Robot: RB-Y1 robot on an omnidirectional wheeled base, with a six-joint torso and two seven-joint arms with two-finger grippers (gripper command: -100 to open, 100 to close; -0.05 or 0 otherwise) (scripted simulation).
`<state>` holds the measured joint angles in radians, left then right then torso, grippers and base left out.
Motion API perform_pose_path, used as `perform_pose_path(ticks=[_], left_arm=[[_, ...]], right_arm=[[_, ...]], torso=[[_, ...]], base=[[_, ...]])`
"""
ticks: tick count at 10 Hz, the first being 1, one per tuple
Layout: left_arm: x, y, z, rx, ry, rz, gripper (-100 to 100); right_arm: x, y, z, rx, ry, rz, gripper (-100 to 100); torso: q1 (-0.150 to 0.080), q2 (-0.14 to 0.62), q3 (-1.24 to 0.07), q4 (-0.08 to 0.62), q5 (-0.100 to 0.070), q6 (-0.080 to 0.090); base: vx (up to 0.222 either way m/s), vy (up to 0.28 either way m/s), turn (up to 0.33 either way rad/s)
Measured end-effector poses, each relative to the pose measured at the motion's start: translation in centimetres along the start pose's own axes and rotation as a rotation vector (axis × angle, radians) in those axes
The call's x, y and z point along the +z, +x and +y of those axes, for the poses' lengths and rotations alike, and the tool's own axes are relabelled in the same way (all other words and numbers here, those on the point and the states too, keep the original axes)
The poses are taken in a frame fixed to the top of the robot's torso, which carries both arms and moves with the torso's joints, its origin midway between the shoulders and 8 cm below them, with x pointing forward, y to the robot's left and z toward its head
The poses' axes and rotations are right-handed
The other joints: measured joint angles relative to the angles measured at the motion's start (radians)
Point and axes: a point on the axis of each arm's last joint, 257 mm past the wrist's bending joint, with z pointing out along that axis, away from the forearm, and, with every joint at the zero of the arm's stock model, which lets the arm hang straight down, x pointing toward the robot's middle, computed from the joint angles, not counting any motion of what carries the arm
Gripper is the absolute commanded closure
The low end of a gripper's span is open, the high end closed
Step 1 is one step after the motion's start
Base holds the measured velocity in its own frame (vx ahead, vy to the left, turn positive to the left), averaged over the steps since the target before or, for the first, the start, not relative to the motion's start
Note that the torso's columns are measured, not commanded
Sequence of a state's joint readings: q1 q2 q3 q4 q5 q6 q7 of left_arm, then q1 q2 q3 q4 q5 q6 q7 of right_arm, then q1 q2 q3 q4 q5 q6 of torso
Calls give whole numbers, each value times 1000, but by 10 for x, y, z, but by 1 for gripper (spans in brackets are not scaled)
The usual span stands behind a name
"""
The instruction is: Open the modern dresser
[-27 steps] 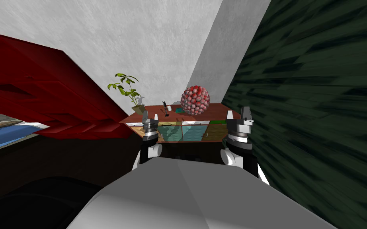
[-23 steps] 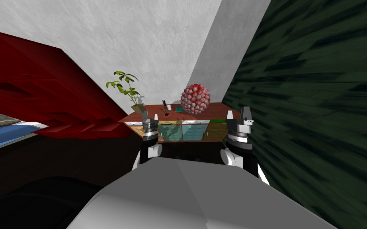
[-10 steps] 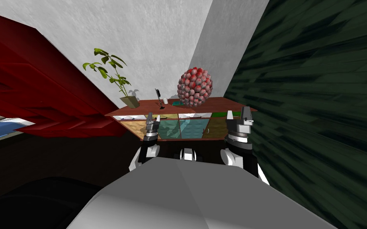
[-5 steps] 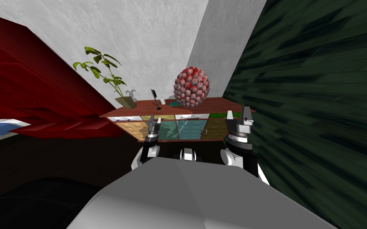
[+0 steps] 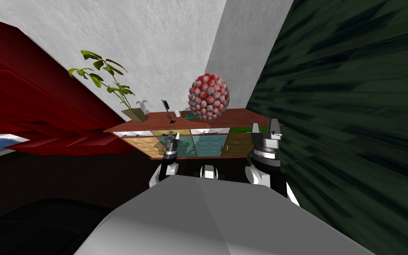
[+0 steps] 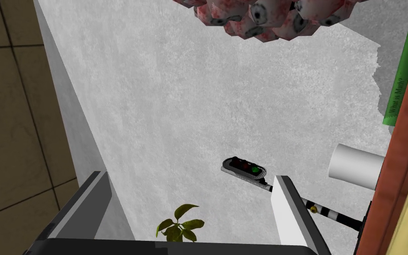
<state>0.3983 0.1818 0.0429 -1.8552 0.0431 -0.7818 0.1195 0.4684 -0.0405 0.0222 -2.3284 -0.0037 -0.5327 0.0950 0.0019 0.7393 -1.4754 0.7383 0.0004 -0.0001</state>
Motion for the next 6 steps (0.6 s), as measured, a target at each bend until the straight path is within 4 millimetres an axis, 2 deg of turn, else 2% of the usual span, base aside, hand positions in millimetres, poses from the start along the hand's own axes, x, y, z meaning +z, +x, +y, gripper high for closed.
perform_pose_path(ticks=[6], left_arm=[[-21,-5,28,-9,-7,-14,-100]], right_arm=[[0,0,0,0,0,0,0]], torso=[[-4,-3,-2,-1,-1,0]], base=[[53,-84,-4]])
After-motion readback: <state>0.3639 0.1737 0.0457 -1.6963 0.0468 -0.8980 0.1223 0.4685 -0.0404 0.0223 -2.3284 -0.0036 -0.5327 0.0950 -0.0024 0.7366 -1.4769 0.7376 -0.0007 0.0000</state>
